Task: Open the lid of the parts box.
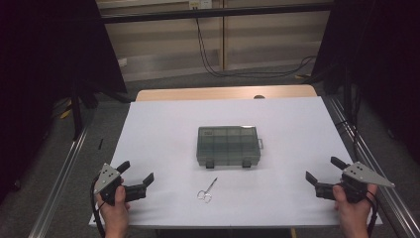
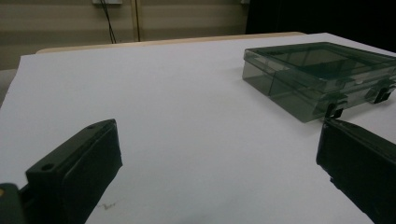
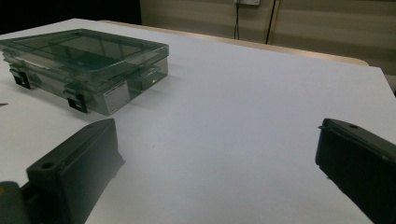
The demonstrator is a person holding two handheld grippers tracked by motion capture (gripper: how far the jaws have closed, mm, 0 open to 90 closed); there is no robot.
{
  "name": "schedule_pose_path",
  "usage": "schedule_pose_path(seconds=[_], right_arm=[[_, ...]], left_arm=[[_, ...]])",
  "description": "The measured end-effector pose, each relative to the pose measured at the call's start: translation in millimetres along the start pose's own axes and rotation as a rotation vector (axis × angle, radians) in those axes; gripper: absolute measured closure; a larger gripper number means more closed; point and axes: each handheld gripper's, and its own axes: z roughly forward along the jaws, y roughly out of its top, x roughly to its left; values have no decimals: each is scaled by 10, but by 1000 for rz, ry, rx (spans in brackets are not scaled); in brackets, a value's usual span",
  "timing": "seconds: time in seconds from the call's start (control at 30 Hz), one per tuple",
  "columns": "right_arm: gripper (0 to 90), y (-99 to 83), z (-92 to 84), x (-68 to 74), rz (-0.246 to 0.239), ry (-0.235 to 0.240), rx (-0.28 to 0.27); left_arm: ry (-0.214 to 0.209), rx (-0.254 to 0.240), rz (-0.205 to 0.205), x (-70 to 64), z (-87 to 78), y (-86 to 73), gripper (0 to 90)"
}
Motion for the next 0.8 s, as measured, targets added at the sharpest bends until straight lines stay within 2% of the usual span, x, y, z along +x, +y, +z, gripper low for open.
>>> schedule_pose_path(seconds=[0.2, 0.23, 0.3, 0.57, 0.73, 0.8], right_arm=[[0, 28, 21, 78, -9, 15, 0], [0, 29, 27, 91, -8, 21, 4], [0, 33, 41, 109, -15, 23, 2], [0, 62, 78, 187, -22, 43, 11], [0, 76, 85, 230, -24, 54, 13], [0, 96, 91, 275, 0, 71, 9]], left_arm=[[4, 3, -2, -12, -4, 9, 0], [-11, -1, -10, -20, -2, 10, 0], [-9, -3, -17, -31, 2, 14, 0], [-31, 10, -12, -95, 15, 35, 0], [-52, 8, -25, -180, 41, 47, 0], [-62, 10, -17, -250, 74, 70, 0]])
